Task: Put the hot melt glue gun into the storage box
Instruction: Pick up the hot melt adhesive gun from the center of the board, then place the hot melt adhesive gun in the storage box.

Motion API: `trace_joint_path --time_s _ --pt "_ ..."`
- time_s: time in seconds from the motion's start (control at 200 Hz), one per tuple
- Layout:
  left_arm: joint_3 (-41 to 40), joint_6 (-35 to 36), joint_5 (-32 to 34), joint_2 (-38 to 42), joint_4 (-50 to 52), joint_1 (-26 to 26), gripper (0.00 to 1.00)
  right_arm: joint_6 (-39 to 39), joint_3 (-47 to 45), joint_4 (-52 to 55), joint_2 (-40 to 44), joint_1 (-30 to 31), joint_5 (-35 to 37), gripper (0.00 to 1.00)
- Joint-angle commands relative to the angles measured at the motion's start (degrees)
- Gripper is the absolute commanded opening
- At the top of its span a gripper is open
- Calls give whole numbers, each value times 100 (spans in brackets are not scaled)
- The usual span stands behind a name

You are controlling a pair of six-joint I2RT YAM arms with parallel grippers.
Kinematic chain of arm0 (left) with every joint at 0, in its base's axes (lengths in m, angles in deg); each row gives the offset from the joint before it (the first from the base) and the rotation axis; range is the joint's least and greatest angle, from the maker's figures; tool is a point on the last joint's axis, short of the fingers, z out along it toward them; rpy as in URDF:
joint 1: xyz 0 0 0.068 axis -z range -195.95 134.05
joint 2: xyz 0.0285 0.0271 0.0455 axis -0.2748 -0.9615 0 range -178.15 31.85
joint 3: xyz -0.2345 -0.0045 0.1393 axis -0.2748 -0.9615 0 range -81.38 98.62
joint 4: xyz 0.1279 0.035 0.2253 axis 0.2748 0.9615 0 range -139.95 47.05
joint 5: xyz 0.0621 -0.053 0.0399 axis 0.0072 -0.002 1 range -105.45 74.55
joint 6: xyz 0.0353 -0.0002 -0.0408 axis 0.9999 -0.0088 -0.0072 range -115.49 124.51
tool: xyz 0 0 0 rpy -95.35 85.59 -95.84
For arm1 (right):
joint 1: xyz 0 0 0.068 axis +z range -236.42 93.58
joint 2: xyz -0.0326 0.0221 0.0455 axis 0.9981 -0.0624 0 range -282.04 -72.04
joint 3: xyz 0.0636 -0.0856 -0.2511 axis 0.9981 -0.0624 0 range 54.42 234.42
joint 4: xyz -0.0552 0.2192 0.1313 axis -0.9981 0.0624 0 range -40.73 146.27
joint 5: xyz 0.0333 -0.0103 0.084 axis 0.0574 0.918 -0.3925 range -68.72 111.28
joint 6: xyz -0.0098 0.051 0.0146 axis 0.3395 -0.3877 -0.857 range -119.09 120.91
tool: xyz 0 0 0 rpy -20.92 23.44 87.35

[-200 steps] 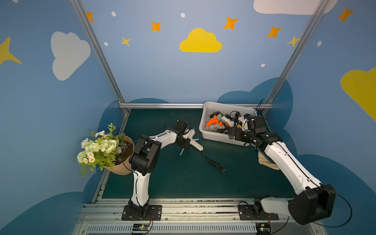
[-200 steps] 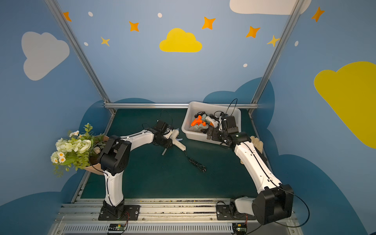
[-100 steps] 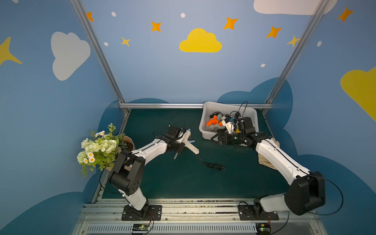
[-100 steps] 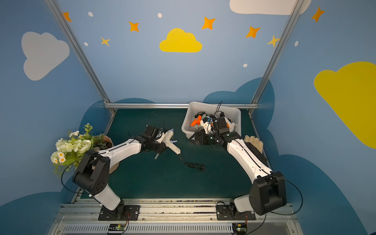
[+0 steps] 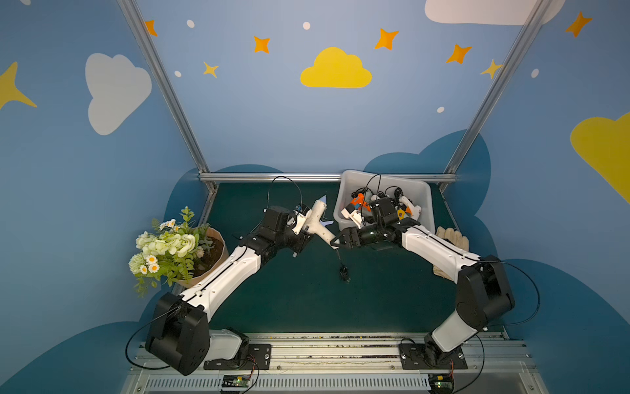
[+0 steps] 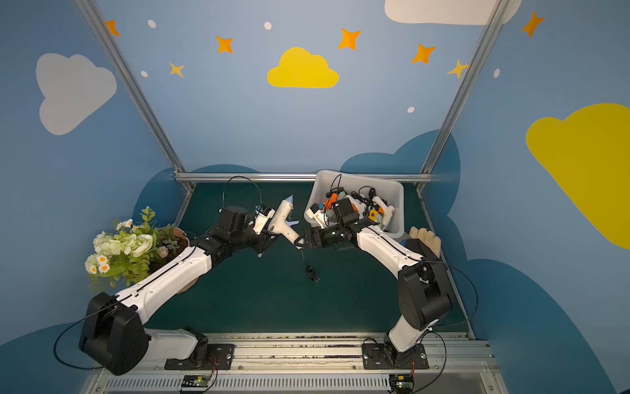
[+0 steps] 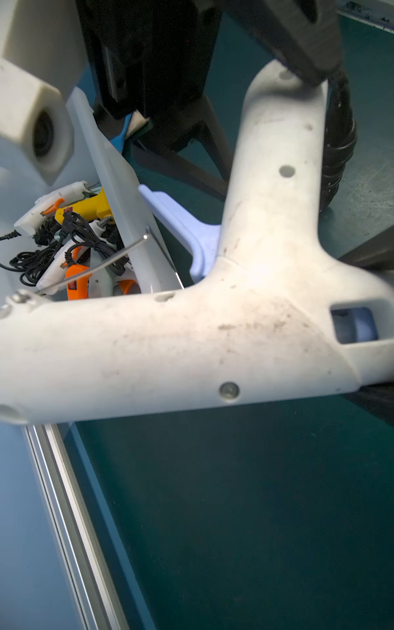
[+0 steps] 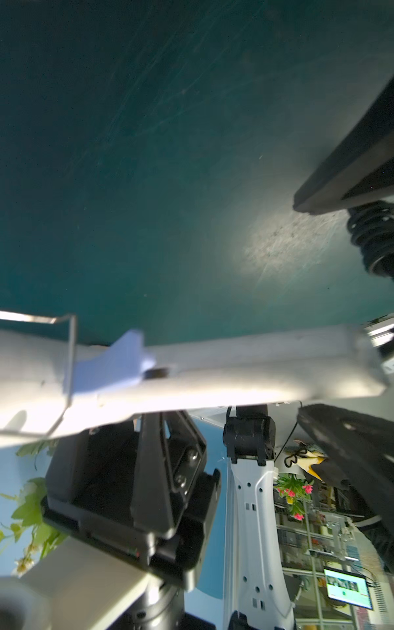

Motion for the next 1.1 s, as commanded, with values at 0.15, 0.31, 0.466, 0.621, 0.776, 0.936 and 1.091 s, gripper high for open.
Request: trace_joint_path --time_s 0.15,0.31,0.466,0.621,0.776,0.936,1.091 --pt "179 -44 -452 -36 -332 21 3 -145 459 -429 -368 222 -367 77" --pt "216 -144 -188 -62 -357 21 3 -377 428 -590 -377 242 -441 45" --pt "214 -330 -174 -64 -521 17 3 -539 348 -606 -207 235 -335 10" --pt "279 -594 -183 -34 -566 19 51 -703 253 -609 157 167 -2 0" --pt "179 -1007 -178 441 -764 25 100 -1051 234 -656 705 -240 412 0" --pt "17 -1498 277 1205 -816 34 100 -1661 454 -796 1046 -994 512 0" --pt "-322 -1765 385 1852 -869 43 100 -1768 802 -1182 1163 -1490 968 0"
